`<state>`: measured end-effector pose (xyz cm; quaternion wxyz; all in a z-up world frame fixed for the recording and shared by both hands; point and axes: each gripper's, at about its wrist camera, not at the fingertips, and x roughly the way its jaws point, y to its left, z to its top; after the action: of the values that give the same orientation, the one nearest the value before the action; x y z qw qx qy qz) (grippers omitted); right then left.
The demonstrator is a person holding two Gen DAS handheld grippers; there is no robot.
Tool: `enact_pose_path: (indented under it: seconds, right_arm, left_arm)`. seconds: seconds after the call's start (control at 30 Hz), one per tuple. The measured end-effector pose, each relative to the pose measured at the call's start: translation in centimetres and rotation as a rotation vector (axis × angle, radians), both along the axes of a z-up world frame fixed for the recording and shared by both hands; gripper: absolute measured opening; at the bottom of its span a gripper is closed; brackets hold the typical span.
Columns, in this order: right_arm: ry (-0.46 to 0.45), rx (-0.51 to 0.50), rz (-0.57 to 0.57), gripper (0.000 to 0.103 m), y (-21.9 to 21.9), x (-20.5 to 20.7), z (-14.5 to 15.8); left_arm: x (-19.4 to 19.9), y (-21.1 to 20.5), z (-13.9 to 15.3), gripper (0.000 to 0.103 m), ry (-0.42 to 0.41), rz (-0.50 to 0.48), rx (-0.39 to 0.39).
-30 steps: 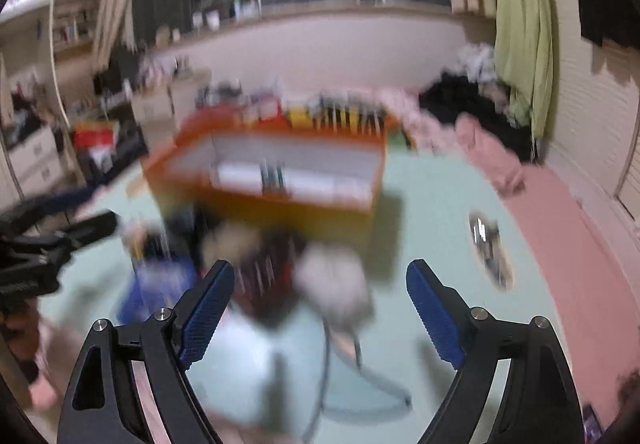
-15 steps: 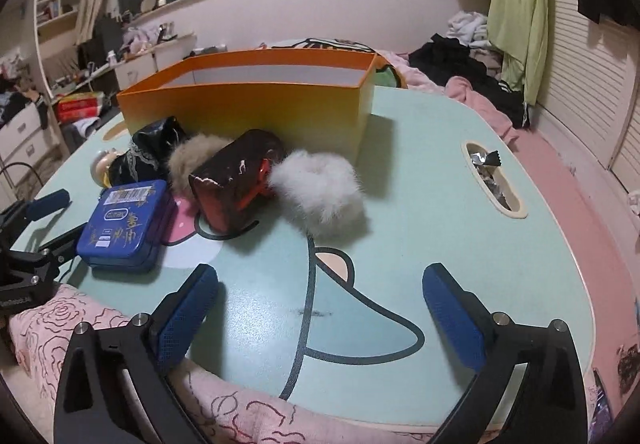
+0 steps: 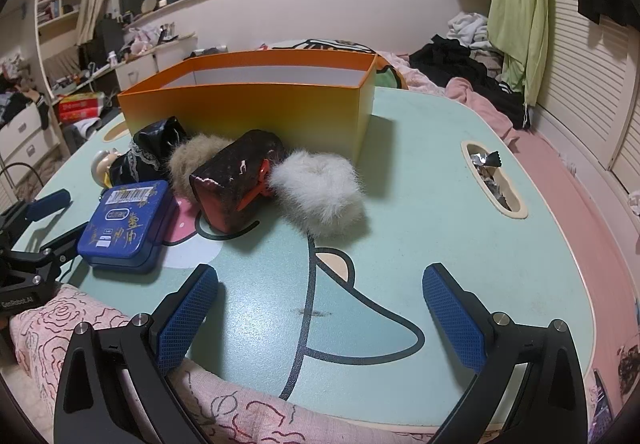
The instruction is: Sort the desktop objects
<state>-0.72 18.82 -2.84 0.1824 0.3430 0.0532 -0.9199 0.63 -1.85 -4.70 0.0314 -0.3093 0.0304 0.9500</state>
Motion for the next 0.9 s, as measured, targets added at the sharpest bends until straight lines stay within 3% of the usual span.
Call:
enact_pose_path:
  seconds: [0.9]
  right_arm:
    - [0.001,0.0,-0.003,0.102,0.0,0.1,-0.1]
  left_arm:
    - [1.7,-0.4,1.3,0.096,0.005,0.001,0.0]
